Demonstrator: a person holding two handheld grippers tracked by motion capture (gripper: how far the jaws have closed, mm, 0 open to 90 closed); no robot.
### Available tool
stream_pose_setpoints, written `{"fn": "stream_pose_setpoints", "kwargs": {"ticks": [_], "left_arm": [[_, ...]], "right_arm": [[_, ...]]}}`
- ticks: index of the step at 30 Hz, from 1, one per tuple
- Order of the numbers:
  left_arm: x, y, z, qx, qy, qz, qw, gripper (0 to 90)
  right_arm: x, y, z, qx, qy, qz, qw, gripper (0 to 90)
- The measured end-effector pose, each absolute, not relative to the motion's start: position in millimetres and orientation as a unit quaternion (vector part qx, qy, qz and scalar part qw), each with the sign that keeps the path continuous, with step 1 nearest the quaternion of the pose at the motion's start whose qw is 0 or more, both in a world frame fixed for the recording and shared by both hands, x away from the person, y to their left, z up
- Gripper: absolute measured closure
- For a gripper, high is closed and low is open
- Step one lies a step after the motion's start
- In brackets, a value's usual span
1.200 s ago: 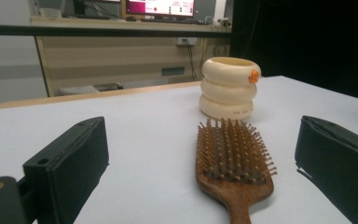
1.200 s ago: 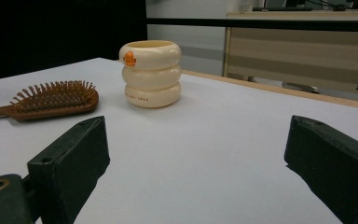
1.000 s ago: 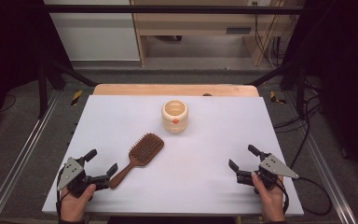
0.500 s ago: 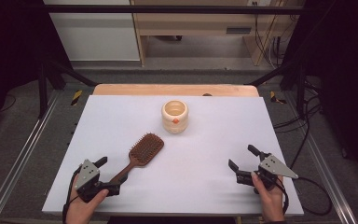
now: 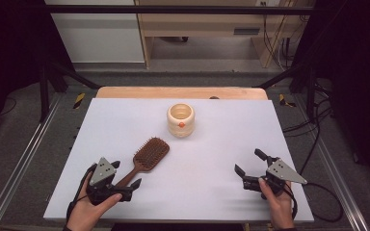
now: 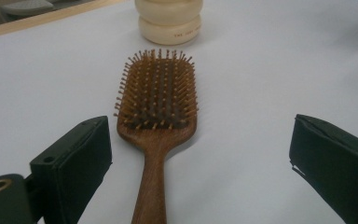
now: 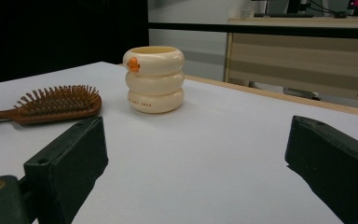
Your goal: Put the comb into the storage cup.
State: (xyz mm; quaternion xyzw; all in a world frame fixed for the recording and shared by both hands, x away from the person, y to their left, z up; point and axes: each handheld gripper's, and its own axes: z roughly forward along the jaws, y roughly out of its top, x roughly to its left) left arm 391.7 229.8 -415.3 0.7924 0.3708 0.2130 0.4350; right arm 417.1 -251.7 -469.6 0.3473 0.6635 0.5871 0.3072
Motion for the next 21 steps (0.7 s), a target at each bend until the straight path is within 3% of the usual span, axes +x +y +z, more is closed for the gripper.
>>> {"fn": "stream_pose_setpoints", "kwargs": {"ticks": [21], "left_arm": [[408,221,-405,0.848,0.340,0.208,0.349,5.0]], "right_arm": [[416,-250,-469,0.355,0.656,0.588,0.314,5.7]]}}
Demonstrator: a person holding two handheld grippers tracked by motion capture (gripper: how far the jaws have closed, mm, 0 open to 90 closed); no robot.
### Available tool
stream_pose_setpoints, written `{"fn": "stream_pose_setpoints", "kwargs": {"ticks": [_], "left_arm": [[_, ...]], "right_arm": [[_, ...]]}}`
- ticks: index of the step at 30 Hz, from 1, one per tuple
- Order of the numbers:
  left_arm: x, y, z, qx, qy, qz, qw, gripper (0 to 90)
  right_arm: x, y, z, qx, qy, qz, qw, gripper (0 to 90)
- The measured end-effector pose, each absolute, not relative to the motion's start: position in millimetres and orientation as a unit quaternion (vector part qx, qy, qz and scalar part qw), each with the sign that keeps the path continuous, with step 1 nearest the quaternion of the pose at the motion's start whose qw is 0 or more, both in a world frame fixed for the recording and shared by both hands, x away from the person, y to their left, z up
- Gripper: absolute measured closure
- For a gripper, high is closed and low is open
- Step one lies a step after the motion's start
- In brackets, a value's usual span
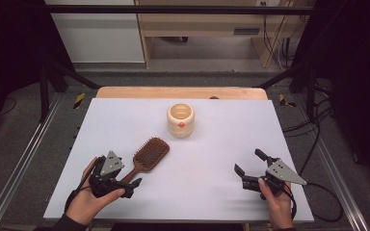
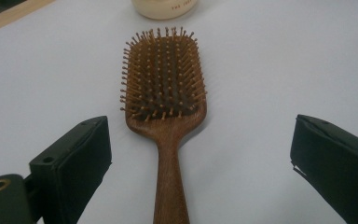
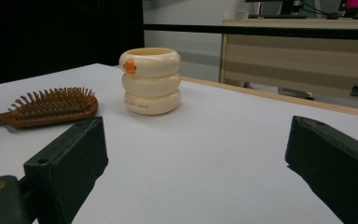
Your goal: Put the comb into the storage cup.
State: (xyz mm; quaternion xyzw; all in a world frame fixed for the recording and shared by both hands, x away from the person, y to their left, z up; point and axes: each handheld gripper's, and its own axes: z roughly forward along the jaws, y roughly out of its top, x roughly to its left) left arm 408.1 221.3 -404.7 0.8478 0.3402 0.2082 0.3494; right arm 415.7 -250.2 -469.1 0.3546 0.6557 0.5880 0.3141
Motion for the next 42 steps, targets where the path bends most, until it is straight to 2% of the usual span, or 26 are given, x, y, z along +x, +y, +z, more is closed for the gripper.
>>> {"fn": "stream_pose_setpoints", "kwargs": {"ticks": [7,42], "left_arm": [[414,217,-410,0.855,0.348,0.204,0.327,5.9],[422,214,-416,0.869,0.340,0.175,0.314,5.1]], "right_arm": [[416,-250,-470,0.358,0.657,0.585,0.313,5.7],[416,-250,-471,0.366,0.655,0.581,0.317,5.6]]}}
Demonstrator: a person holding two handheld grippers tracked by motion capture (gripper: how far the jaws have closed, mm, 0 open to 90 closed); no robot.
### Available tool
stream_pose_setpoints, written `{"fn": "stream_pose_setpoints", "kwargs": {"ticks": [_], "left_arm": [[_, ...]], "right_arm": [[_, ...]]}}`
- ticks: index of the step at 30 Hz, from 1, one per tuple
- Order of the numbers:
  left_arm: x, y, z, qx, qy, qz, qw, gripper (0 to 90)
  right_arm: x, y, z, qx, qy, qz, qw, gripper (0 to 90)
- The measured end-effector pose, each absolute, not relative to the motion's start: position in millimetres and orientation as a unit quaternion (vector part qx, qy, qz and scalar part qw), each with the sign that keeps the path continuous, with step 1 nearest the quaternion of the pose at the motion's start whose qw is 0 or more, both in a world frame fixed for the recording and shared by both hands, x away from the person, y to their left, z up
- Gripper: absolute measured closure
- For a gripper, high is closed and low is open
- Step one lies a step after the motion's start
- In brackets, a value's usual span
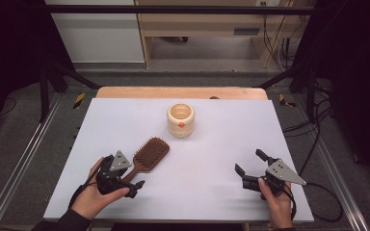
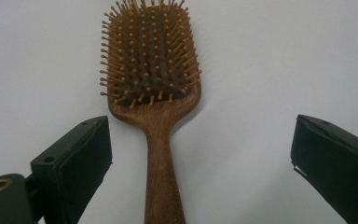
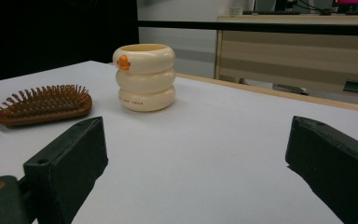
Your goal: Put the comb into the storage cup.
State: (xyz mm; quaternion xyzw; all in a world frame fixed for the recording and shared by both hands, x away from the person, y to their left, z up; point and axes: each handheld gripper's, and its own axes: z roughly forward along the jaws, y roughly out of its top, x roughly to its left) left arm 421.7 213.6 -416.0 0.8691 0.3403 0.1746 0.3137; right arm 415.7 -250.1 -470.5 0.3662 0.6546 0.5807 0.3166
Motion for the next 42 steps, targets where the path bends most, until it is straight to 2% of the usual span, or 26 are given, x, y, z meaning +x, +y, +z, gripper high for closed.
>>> {"fn": "stream_pose_setpoints", "kwargs": {"ticks": [20,42], "left_arm": [[435,218,-422,0.879,0.362,0.136,0.280,5.6],[440,217,-422,0.881,0.379,0.126,0.255,8.4]], "right_arm": [[416,-250,-471,0.367,0.654,0.580,0.317,5.6],[415,-251,-470,0.367,0.653,0.583,0.316,5.6]]}}
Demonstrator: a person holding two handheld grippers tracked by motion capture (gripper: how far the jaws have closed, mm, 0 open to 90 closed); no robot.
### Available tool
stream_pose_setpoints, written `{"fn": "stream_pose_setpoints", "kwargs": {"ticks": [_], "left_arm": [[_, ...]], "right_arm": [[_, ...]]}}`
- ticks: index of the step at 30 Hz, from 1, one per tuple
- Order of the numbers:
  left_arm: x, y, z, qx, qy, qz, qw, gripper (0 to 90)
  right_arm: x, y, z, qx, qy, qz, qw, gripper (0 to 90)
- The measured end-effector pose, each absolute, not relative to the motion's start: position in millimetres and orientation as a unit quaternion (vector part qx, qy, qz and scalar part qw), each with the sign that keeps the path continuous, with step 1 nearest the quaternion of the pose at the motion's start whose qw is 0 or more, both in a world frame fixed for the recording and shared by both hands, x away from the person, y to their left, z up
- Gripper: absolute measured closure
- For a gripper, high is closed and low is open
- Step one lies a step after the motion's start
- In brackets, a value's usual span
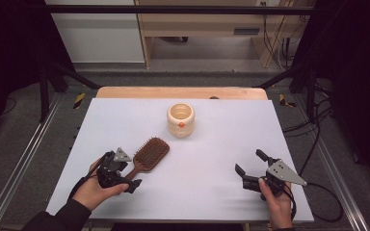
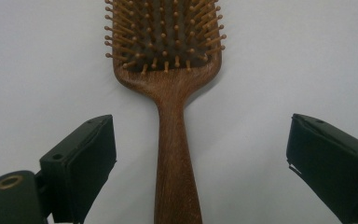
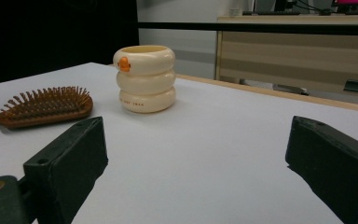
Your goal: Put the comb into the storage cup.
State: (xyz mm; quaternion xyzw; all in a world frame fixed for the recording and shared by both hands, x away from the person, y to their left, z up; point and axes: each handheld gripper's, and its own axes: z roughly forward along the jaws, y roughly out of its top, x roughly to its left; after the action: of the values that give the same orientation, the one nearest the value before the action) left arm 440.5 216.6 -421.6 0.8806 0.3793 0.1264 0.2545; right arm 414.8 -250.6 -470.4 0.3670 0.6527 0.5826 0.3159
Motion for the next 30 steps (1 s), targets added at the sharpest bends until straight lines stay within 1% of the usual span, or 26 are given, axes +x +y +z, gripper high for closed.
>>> {"fn": "stream_pose_setpoints", "kwargs": {"ticks": [10,17,21,23,24,25,29,30], "left_arm": [[460,214,-423,0.883,0.388,0.112,0.237,14.5],[470,211,-429,0.885,0.393,0.109,0.223,14.9],[475,211,-430,0.882,0.399,0.112,0.223,18.6],[476,210,-432,0.884,0.398,0.109,0.219,22.6],[477,209,-433,0.886,0.396,0.107,0.215,22.6],[477,209,-433,0.888,0.394,0.104,0.212,24.5],[478,208,-436,0.892,0.392,0.099,0.202,33.8],[479,208,-436,0.893,0.391,0.098,0.201,39.1]], "right_arm": [[415,-251,-470,0.368,0.653,0.582,0.315,5.6],[415,-250,-471,0.368,0.654,0.582,0.314,5.6],[415,-251,-471,0.369,0.653,0.582,0.314,5.6],[415,-251,-471,0.370,0.653,0.581,0.314,5.6],[415,-251,-471,0.370,0.653,0.581,0.314,5.6],[415,-251,-471,0.369,0.654,0.581,0.314,5.6],[415,-250,-471,0.366,0.658,0.577,0.316,5.6],[415,-250,-471,0.365,0.658,0.578,0.318,5.6]]}}
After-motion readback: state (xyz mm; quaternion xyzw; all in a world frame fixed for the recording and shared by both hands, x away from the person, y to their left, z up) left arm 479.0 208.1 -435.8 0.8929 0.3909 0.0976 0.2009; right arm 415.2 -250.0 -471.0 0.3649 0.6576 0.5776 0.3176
